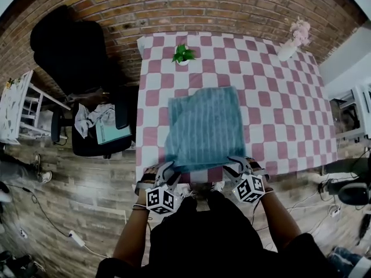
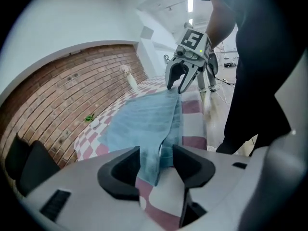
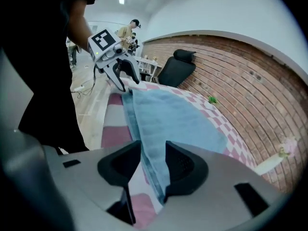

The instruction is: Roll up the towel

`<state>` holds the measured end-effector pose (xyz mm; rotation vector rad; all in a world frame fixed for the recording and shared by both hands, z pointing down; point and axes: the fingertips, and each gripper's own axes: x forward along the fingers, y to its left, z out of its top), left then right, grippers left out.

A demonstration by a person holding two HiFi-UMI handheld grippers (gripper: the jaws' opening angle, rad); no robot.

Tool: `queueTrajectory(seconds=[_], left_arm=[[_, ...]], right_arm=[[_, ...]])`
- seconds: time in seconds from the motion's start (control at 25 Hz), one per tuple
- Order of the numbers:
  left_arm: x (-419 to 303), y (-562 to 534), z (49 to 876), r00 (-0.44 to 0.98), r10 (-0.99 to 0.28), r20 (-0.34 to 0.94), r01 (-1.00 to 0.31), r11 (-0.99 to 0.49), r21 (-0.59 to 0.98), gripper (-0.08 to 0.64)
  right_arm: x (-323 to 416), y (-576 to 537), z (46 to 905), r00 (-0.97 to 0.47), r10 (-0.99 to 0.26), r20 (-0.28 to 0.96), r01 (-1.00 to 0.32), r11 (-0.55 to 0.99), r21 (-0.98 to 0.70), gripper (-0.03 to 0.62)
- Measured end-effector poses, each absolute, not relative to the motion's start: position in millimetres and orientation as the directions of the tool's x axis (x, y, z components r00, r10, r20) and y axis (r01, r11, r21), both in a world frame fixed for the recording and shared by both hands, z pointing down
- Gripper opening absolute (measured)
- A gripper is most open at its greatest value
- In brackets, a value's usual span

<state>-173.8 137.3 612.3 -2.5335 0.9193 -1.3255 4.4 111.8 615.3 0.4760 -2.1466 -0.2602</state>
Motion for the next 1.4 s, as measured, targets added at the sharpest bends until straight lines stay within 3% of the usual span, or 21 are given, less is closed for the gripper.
queueTrajectory(seconds=[0.28, 0.44, 0.52, 0.64, 0.8, 1.04, 1.28, 1.4], left_arm=[[-189, 131, 630, 0.345, -0.544, 0.765, -0.424, -0.817, -0.39, 0.171], [-190, 127, 635, 0.3, -0.54, 0.787, -0.373, -0.825, -0.424, 0.066], [-190, 127, 635, 0.286, -0.543, 0.789, -0.364, -0.823, -0.435, 0.002], [-187, 126, 631, 0.289, -0.55, 0.784, -0.381, -0.817, -0.432, 0.0], [-178, 121, 605, 0.303, -0.6, 0.74, -0.41, -0.783, -0.467, 0.0], [-149, 133, 600, 0.317, -0.599, 0.735, -0.326, -0.797, -0.509, 0.002], [-137, 152, 634, 0.311, -0.506, 0.805, -0.273, -0.859, -0.434, 0.011], [-134, 161, 640, 0.35, -0.443, 0.825, -0.326, -0.884, -0.336, 0.114]], right_arm=[[58, 95, 635, -0.397, -0.464, 0.792, -0.124, 0.882, 0.454, 0.138], [66, 93, 640, -0.374, -0.46, 0.805, -0.053, 0.877, 0.477, 0.087], [68, 91, 638, -0.371, -0.468, 0.802, -0.047, 0.872, 0.487, 0.026], [74, 88, 633, -0.376, -0.49, 0.787, -0.113, 0.867, 0.485, 0.006], [88, 69, 609, -0.384, -0.59, 0.71, -0.359, 0.804, 0.474, 0.005], [115, 61, 596, -0.352, -0.671, 0.652, -0.537, 0.716, 0.447, 0.006], [128, 77, 629, -0.363, -0.568, 0.739, -0.537, 0.775, 0.332, 0.009], [127, 86, 640, -0.387, -0.495, 0.778, -0.483, 0.828, 0.286, 0.03]])
